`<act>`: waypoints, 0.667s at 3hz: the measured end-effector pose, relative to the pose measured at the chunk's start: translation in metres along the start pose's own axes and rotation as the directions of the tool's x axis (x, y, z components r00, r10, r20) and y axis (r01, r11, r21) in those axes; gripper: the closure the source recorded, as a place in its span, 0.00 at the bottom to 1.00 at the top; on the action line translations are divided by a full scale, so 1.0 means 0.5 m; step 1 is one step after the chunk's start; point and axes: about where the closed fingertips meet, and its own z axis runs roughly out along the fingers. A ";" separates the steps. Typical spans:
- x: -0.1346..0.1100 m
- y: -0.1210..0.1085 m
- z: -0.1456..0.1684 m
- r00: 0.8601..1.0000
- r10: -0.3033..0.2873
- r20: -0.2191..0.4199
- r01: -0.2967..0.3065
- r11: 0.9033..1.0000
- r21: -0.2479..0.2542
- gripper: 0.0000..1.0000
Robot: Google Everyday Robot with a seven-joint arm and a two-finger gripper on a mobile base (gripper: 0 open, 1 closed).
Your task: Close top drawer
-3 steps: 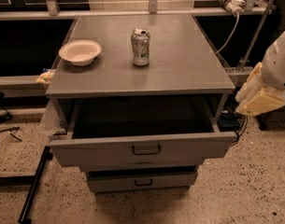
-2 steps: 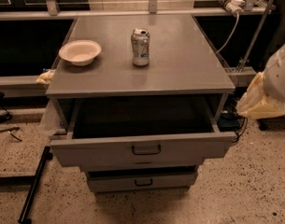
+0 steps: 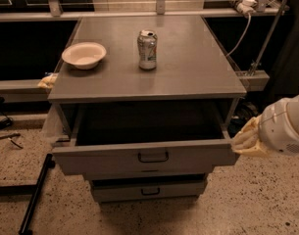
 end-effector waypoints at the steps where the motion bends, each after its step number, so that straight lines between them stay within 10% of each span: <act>1: 0.028 0.003 0.083 0.995 0.031 0.092 -0.030 1.000 -0.009 1.00; 2: 0.058 0.010 0.180 0.983 0.079 0.168 -0.074 0.997 -0.037 1.00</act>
Offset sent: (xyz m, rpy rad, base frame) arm 0.0321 0.0014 -0.1426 0.2868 0.0325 -0.0320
